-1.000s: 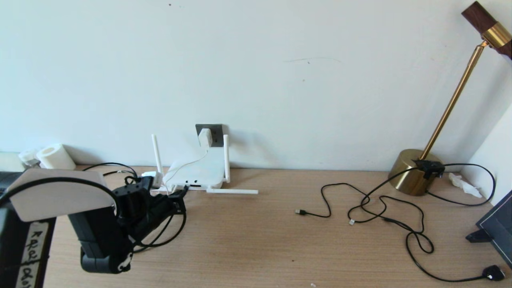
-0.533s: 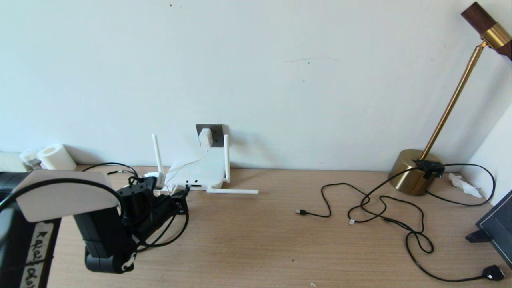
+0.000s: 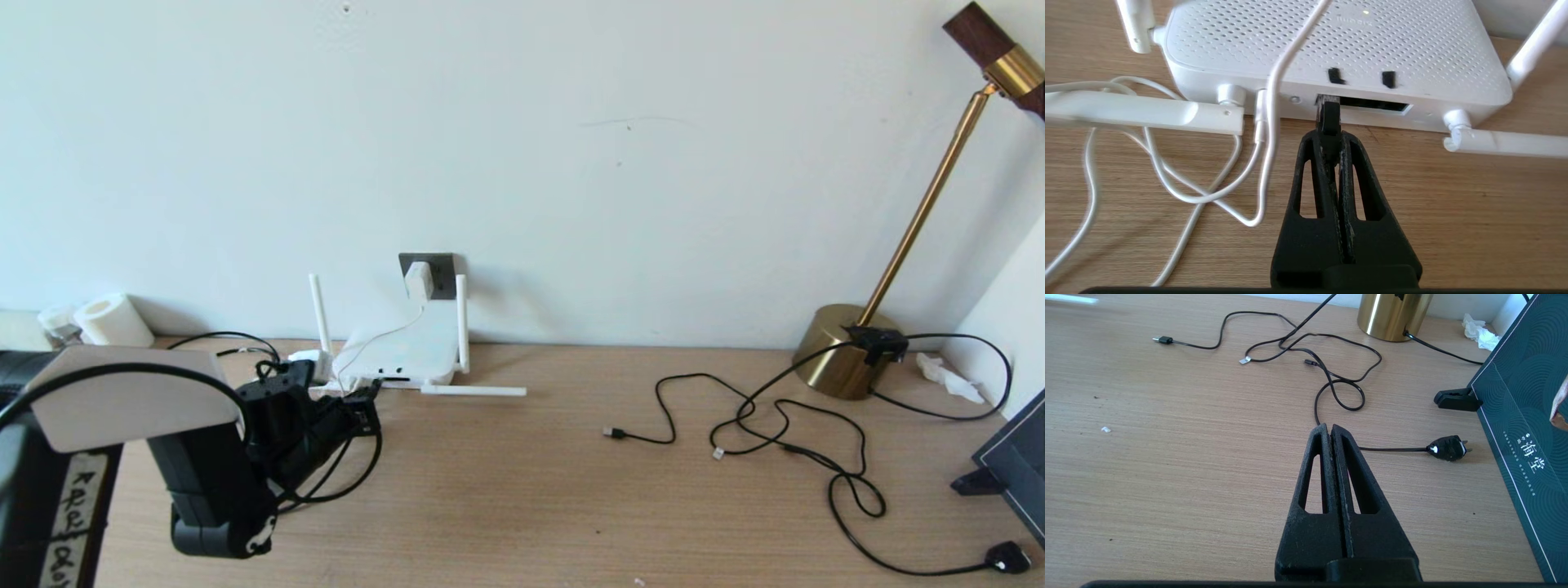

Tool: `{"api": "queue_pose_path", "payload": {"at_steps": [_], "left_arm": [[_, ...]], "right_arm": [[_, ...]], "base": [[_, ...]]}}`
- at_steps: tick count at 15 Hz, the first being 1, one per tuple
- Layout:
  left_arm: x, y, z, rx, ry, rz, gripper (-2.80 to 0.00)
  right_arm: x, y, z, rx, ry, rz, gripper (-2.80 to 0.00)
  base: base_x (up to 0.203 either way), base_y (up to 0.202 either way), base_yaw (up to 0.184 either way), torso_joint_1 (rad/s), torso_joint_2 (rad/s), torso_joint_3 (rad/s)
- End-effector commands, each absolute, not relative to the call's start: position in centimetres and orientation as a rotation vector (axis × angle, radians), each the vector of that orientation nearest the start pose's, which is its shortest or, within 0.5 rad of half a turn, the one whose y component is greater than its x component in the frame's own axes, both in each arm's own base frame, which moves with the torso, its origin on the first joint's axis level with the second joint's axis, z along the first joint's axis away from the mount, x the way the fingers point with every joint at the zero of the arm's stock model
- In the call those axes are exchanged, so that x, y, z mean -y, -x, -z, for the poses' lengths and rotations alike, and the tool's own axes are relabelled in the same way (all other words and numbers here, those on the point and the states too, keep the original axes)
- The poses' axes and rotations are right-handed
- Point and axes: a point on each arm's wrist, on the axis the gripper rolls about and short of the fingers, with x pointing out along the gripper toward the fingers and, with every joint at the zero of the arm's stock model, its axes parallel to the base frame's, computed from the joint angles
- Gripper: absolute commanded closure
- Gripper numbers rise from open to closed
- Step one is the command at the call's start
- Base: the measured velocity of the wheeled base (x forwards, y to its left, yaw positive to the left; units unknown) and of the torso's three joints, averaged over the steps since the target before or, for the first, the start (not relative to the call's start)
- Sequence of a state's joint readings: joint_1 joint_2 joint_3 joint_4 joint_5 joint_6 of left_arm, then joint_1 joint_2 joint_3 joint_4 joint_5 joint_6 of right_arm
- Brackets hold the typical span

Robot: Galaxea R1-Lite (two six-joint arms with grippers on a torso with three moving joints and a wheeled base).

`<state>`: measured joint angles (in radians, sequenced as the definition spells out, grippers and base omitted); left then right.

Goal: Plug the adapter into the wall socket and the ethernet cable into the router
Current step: Hand it to the other hand

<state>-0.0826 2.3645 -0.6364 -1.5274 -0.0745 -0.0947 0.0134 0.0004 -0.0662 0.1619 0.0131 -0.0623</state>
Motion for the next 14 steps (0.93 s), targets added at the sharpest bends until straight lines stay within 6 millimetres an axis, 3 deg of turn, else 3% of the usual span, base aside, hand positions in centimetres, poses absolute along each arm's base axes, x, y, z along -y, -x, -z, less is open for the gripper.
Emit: {"api": "queue_pose_path", "payload": {"at_steps": [1, 14], "left_arm": [[3.26, -35.93, -0.67, -0.205, 0.093, 0.148, 0.00], [3.27, -35.91, -0.60, -0.208, 0.093, 0.148, 0.00]], "right_arm": [[0.01, 2.86, -7.69, -0.096, 0.063, -0.031, 0.00], [0.01, 2.86, -7.69, -0.096, 0.063, -0.031, 0.00]], "base": [[0.000, 0.000, 0.000, 0.000, 0.00, 0.000], [0.000, 0.000, 0.000, 0.000, 0.00, 0.000]]}}
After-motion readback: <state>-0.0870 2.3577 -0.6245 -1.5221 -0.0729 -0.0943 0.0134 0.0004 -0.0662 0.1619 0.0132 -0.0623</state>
